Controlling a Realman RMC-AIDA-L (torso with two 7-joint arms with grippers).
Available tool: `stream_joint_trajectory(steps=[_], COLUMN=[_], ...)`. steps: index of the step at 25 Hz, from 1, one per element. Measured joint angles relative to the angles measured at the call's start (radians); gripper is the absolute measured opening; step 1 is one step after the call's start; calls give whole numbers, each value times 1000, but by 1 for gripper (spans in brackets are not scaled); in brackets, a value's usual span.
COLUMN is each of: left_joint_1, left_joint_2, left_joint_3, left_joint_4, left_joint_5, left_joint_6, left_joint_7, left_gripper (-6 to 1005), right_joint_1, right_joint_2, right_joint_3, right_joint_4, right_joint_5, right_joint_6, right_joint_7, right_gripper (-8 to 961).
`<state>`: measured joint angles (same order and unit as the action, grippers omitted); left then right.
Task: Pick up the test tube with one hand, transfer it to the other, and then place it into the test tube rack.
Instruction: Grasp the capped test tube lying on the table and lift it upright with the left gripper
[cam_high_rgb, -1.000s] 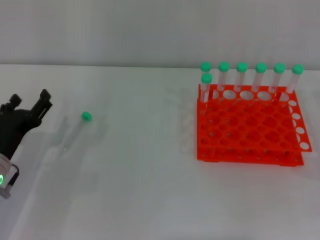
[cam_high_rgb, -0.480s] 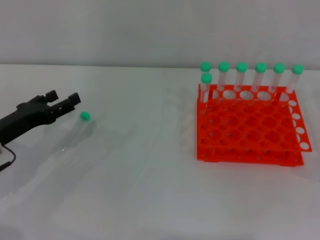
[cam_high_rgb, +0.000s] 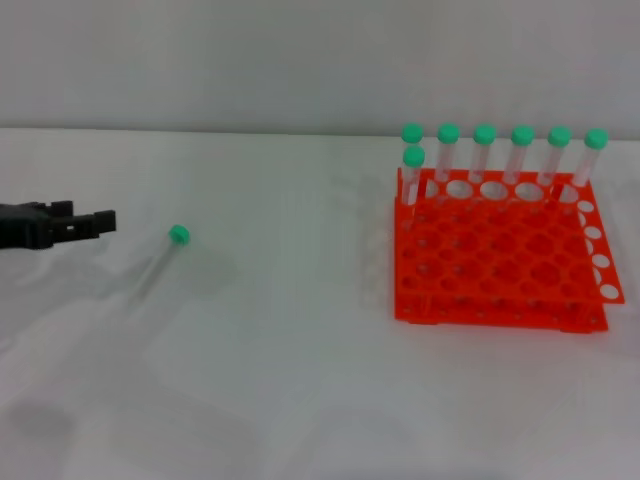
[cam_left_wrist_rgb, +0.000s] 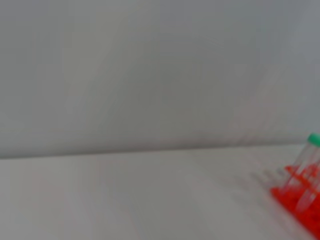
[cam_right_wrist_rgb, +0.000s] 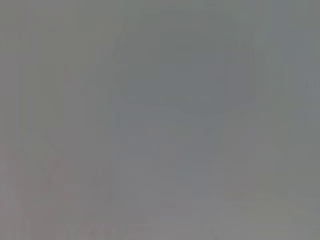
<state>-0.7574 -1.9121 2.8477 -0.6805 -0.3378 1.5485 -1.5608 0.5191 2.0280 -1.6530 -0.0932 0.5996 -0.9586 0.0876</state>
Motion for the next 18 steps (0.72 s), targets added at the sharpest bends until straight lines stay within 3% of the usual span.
stream_joint_trajectory(steps=[4,9,14,18], left_joint_1=[-87,-195,-306,-358], left_joint_2=[18,17,-14,-46], left_joint_3=[0,-1,-1,-1], left_joint_4=[-58,-67,-65,-64], left_joint_5=[162,362,596,692], left_joint_6=[-14,-79,-171,-218], left_joint_7=[-87,-137,-256,-340], left_gripper=[864,864,863,862], right_joint_1=[2,1,3,4], right_joint_2=[0,0,0,0], right_joint_3=[-1,-1,-1,-1], right_joint_4=[0,-2,-18,-23], right_joint_5=[0,1,4,5], right_joint_6=[1,6,16,17], right_joint_7=[4,7,20,21], right_gripper=[864,865,865,865])
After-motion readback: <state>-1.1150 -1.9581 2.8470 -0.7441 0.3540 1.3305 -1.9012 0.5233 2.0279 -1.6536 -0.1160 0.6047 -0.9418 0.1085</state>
